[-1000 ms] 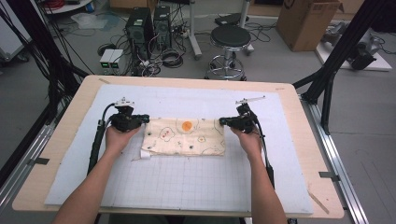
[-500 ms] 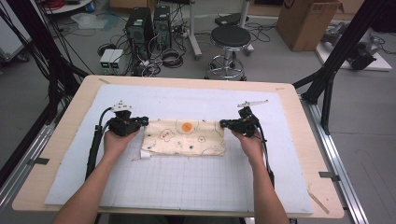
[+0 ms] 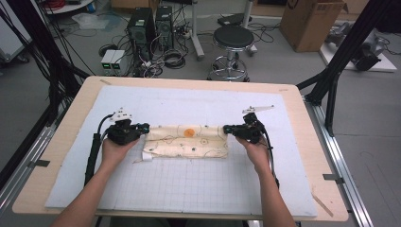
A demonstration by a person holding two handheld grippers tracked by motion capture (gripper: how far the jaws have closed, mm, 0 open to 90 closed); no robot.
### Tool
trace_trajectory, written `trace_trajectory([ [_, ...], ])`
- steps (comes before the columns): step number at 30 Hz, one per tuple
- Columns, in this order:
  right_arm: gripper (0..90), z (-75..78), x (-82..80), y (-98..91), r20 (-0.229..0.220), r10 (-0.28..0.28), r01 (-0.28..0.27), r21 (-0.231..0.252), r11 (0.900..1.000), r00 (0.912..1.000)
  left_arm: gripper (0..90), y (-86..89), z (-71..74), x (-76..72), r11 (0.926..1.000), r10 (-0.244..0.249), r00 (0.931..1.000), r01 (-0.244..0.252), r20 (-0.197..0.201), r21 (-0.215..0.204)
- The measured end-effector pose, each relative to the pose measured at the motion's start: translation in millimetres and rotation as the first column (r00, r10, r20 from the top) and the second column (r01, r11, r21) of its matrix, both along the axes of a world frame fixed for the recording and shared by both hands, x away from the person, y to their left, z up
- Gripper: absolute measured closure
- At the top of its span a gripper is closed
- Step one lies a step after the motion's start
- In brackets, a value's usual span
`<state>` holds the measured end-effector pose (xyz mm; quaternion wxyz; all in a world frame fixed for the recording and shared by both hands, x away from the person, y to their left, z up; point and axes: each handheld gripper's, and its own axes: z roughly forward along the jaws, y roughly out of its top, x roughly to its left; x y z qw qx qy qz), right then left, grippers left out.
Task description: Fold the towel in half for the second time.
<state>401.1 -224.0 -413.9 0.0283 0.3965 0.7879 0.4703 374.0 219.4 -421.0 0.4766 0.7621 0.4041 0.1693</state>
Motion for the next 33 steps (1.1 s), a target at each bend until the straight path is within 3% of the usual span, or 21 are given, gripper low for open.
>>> trace_trajectory([
  [19,84.1,-8.2,-27.3,5.3,0.016,0.070,-0.069,-0.067,0.9953,0.9974,82.4,3.9,-12.2,-34.1,0.9963,-0.071,0.9972,0.069,0.026,0.051],
  [26,83.4,-10.6,-38.6,3.0,0.016,0.081,-0.080,-0.063,0.9948,0.9966,79.8,5.1,-15.0,-40.3,0.9924,-0.103,0.9946,0.104,-0.011,0.066],
  [33,81.9,-17.0,-48.6,0.4,0.011,0.089,-0.088,-0.051,0.9948,0.9960,78.6,7.1,-17.2,-48.5,0.9897,-0.131,0.9912,0.132,-0.021,0.056],
])
